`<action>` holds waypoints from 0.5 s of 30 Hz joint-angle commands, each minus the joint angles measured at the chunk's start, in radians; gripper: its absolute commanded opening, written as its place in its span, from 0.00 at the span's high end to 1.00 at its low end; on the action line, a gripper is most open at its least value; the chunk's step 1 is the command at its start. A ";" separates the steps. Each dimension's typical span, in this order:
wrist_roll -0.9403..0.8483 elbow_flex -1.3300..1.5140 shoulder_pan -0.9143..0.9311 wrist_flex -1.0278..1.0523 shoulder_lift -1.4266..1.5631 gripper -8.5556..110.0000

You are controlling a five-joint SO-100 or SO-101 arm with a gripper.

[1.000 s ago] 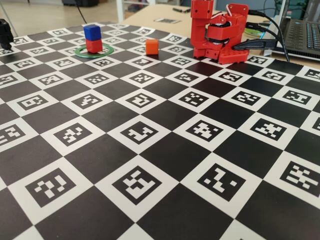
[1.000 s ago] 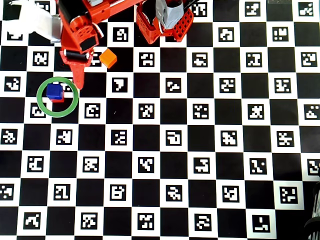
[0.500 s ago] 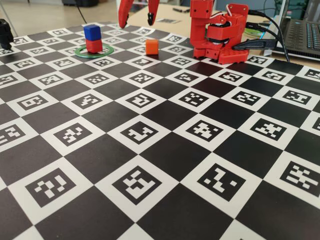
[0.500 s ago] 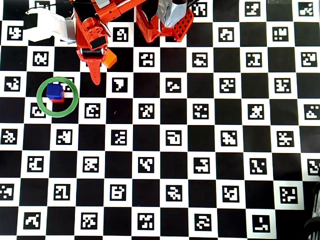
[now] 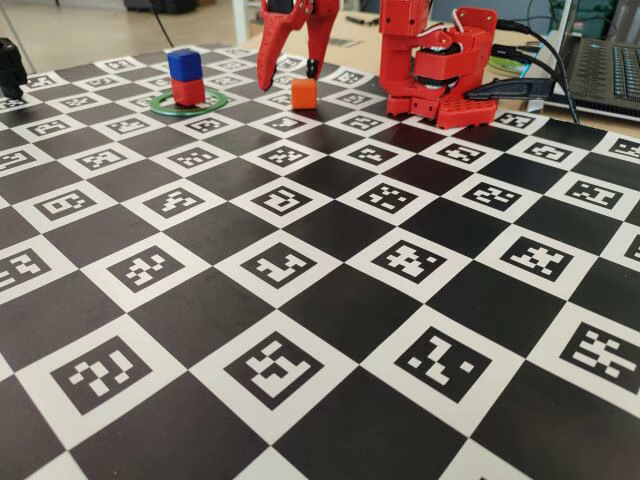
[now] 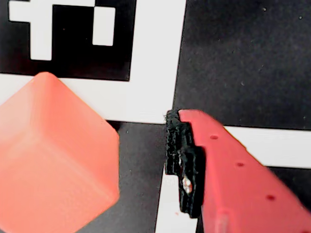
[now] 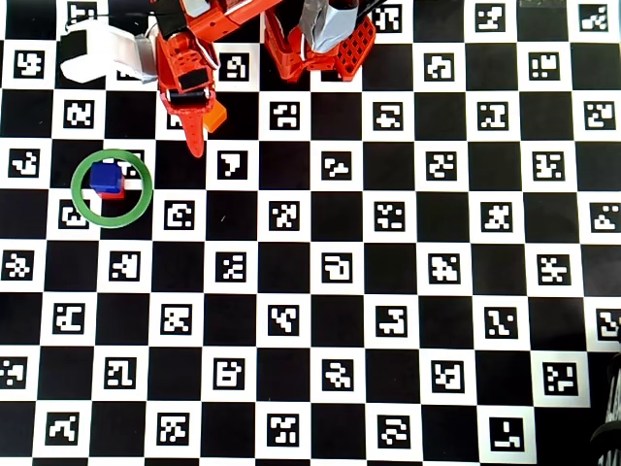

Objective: Grab the red cube then put it in the green circle then put the blue cube on top and finally the orange cube on top

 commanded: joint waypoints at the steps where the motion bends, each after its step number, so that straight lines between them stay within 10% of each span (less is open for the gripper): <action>1: -0.009 0.003 0.005 -0.046 0.023 0.51; 15: -0.078 0.028 -0.041 -0.112 0.009 0.51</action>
